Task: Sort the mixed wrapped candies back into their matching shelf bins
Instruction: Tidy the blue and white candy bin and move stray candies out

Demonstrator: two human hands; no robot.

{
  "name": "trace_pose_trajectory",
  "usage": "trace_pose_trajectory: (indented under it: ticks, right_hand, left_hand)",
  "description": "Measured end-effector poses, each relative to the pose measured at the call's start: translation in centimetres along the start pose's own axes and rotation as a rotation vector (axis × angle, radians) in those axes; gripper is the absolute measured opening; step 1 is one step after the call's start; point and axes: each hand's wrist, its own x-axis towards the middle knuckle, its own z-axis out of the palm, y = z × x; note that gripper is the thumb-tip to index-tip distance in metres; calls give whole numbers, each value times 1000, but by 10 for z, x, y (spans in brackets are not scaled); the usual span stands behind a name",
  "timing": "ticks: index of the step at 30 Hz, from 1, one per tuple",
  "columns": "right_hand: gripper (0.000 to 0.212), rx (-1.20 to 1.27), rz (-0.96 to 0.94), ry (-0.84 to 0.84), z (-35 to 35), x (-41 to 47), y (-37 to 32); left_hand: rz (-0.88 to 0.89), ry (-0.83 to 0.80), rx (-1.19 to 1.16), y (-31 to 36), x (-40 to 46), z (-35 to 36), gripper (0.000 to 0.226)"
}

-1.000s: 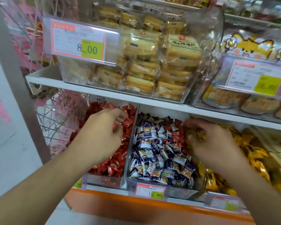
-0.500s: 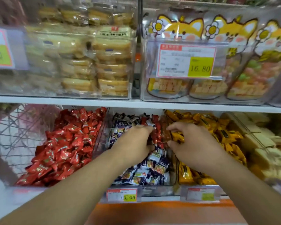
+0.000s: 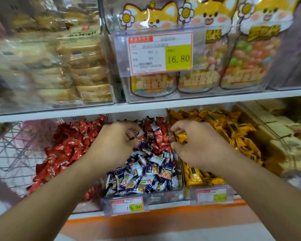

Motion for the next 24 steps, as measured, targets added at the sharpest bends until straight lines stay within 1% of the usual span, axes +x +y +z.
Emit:
trace_pose_trajectory:
  ticks: [1, 4, 10, 12, 15, 18, 19, 20, 22, 24]
  right_hand:
    - [50, -3, 2, 2, 1, 1, 0]
    - [49, -3, 10, 14, 2, 1, -1]
    - [49, -33, 7, 29, 3, -1, -3]
    - [49, -45, -7, 30, 3, -1, -3]
    - [49, -59, -8, 37, 3, -2, -5]
    - [48, -81, -1, 52, 3, -2, -8]
    - [47, -90, -3, 56, 4, -2, -9]
    - [46, -98, -8, 60, 5, -2, -9]
    - [44, -109, -13, 70, 8, -2, -9]
    - [43, -113, -15, 81, 10, -2, -10]
  left_hand:
    - [4, -17, 27, -1, -3, -2, 24]
    - [4, -39, 78, 0, -12, -5, 17]
    - [13, 54, -1, -3, -21, -2, 17]
    - [3, 111, -61, -2, -26, -6, 17]
    - [-10, 245, -117, -5, -36, -24, 15]
    - [-81, 405, -49, -27, -45, -49, 13]
    - [-131, 434, -22, -37, -48, -56, 6]
    - [-194, 442, 23, -47, -51, -60, 5]
    - [-277, 401, 158, -59, -56, -63, 25]
    - [-245, 353, 194, -58, -59, -61, 35]
